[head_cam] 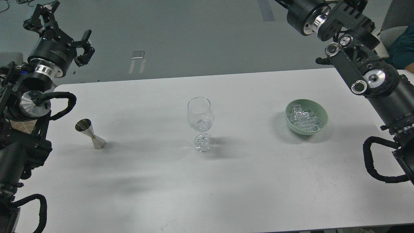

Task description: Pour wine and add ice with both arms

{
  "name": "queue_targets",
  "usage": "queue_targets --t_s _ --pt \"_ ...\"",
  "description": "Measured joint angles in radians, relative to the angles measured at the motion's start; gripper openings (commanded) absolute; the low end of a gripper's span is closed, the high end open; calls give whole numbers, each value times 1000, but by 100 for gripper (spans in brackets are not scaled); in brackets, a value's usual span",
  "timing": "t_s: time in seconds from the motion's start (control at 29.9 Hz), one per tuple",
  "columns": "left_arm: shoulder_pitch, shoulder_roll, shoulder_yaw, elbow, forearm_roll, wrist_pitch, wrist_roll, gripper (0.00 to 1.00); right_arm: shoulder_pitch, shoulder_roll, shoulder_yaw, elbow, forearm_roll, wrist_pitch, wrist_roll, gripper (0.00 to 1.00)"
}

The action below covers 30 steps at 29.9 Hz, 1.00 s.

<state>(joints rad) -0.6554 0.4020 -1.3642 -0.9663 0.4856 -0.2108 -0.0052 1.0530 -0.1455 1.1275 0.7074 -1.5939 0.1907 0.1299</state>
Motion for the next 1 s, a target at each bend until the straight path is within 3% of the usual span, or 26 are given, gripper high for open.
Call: queue_targets --t_s 0.13,0.37,0.64,0.8,0.94,1.0 --pt "-23 -8 3 21 0 2 -5 98 32 13 1 -133 302 -1 0 100" --pt "-26 -30 15 40 7 -8 8 98 25 28 -10 -230 747 -49 3 100" --pt "-16 -84 54 42 -1 -14 14 98 -52 122 4 -246 839 -173 9 100" --pt "-29 -89 162 76 -2 -27 32 98 -92 144 38 -226 842 -188 23 100" --pt "-59 -93 188 126 -3 -72 110 98 -115 145 97 -185 844 -177 41 100" --pt "-92 -106 190 185 -4 -71 127 98 -120 145 117 -180 860 -169 43 100"
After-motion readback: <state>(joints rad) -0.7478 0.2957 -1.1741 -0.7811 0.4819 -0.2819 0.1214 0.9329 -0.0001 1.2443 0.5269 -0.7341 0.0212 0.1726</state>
